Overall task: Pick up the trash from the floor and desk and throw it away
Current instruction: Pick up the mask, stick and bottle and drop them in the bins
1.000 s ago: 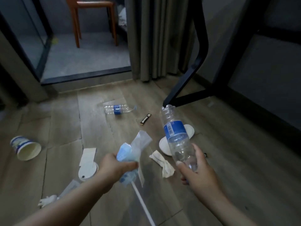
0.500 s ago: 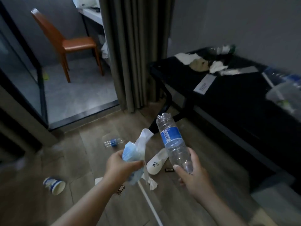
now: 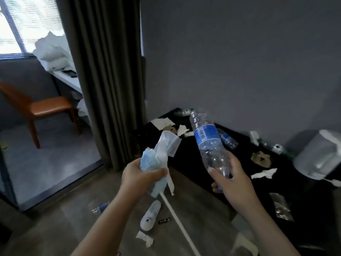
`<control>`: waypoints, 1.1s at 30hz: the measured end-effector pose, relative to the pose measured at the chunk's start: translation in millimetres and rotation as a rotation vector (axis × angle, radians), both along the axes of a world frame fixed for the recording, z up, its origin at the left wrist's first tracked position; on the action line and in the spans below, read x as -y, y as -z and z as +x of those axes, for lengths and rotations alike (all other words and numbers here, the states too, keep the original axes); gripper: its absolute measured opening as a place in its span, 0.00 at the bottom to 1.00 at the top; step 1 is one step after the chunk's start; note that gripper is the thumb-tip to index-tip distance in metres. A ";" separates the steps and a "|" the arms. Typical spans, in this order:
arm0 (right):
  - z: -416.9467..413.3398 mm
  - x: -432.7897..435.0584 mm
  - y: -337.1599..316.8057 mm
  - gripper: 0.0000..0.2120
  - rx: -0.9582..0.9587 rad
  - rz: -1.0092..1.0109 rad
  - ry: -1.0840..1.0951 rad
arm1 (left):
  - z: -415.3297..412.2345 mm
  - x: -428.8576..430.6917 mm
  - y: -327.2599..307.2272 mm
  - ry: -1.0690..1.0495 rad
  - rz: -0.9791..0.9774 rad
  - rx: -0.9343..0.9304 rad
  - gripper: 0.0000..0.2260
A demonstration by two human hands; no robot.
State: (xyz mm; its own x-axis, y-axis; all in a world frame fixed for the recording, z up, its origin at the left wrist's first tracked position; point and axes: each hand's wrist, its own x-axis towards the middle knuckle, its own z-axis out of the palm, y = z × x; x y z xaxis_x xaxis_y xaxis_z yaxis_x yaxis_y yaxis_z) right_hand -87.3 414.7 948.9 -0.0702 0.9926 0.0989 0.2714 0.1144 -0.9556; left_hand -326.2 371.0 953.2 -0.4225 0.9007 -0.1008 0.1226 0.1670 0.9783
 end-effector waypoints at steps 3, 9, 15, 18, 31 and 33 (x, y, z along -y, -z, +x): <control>26.7 33.6 -25.5 0.28 -0.058 0.050 0.109 | 28.3 8.4 -26.7 0.065 0.056 0.029 0.13; 97.0 95.1 -64.8 0.25 -0.112 0.160 0.287 | 112.5 13.5 -65.7 0.273 0.143 0.024 0.11; 181.0 153.9 -84.0 0.23 -0.137 0.231 0.510 | 212.7 27.4 -92.6 0.483 0.238 0.001 0.09; 225.2 187.3 -88.7 0.27 -0.121 0.232 0.627 | 266.5 41.6 -97.3 0.577 0.238 0.001 0.11; 404.8 363.6 -98.2 0.25 -0.055 0.323 1.071 | 514.0 144.2 -97.2 1.013 0.282 0.040 0.11; 426.4 387.8 -93.8 0.25 -0.067 0.313 1.137 | 546.9 160.3 -93.3 1.083 0.279 0.042 0.11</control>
State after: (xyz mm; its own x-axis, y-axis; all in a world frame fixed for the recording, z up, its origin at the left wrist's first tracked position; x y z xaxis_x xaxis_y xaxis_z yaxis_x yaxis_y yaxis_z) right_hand 339.1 26.9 1042.7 0.8530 0.4133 0.3187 0.3186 0.0713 -0.9452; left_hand 220.7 210.6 1046.5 0.5976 0.7844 0.1662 0.0366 -0.2337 0.9716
